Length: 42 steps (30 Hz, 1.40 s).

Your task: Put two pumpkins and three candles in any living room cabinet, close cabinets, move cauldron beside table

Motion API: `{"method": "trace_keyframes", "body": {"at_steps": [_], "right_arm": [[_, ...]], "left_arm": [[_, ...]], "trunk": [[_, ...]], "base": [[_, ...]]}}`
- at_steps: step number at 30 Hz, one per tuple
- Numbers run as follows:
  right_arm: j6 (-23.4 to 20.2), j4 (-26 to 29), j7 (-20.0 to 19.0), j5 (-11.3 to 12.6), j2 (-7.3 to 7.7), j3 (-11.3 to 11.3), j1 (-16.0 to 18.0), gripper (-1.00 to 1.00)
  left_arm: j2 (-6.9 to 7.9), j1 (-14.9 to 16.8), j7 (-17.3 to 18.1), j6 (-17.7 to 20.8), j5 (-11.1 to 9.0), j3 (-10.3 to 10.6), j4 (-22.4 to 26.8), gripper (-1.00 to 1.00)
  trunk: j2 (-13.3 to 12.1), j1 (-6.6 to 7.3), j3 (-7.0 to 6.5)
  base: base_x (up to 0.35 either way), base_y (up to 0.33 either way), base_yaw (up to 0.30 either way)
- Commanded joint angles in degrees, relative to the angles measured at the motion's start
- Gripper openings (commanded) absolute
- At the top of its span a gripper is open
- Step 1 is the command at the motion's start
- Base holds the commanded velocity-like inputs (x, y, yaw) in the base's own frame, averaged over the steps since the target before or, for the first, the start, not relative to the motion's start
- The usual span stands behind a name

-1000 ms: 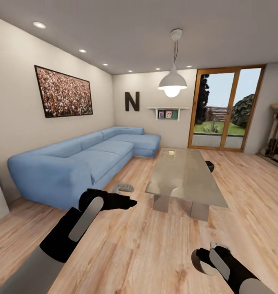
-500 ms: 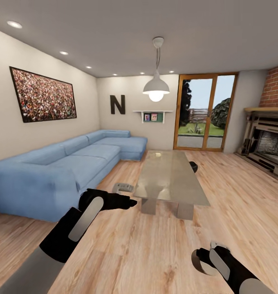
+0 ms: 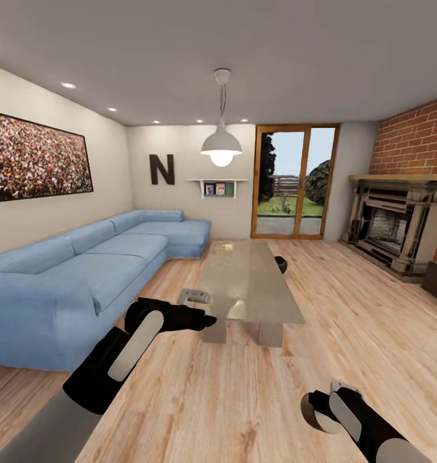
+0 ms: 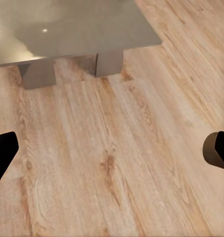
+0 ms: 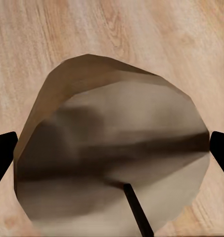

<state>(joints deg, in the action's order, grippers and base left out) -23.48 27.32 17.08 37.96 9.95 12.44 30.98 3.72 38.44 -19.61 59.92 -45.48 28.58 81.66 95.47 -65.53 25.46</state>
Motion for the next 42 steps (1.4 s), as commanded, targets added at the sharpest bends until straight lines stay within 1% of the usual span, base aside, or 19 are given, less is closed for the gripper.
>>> {"method": "trace_keyframes", "body": {"at_steps": [1,42], "right_arm": [[-0.16,0.10,0.50,0.53,0.07,0.48,0.05,-1.00],[-0.16,0.10,0.43,0.53,0.07,0.48,0.05,-1.00]], "left_arm": [[0.06,0.05,-0.60,0.08,-0.57,0.12,0.06,1.00],[-0.02,0.05,-0.61,0.08,-0.57,0.49,0.08,1.00]], "trunk": [[-0.38,0.23,-0.18],[-16.82,9.23,-10.15]], "base": [[0.000,0.000,-0.234],[0.000,0.000,-0.230]]}}
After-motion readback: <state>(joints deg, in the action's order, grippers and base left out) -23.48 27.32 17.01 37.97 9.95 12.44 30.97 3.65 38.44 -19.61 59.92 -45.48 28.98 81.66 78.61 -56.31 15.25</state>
